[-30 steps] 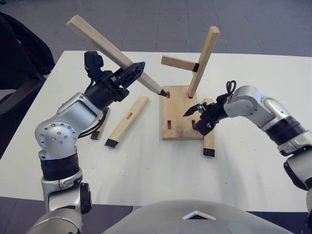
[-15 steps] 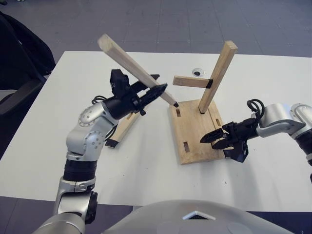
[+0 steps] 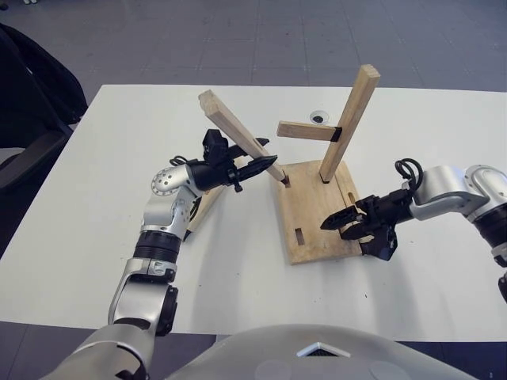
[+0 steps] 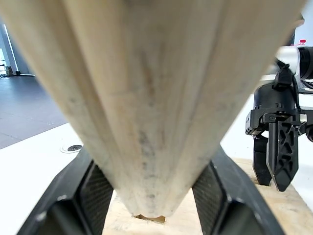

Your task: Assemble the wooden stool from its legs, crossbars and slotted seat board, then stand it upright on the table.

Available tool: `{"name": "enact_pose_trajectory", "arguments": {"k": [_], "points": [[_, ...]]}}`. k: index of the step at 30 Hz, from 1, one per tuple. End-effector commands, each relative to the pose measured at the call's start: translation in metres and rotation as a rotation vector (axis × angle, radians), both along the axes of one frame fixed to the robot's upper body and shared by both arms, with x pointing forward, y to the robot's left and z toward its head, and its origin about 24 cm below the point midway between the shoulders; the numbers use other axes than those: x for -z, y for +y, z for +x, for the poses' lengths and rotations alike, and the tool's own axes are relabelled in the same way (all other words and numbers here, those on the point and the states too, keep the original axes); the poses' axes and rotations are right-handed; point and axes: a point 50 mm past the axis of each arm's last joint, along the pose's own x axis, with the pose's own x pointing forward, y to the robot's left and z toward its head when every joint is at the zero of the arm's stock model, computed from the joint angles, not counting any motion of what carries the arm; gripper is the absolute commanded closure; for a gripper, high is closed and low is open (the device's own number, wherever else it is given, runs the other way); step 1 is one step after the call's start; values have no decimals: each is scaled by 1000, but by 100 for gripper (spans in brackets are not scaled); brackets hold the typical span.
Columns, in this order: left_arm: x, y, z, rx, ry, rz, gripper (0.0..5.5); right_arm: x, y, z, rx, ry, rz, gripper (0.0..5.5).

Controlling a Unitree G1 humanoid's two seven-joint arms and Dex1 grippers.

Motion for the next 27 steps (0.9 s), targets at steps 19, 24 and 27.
{"name": "enact_pose_trajectory", "arguments": {"k": [19,24,27], "points": [[29,6,13,173,108,351,345,10,13,-1,41,44,6,198],[44,7,8,151,225,315,345,10,11,11,115,-16,27,198],[49,7,1,163,276,282,345,11,7,15,152,-37,35,198]]}}
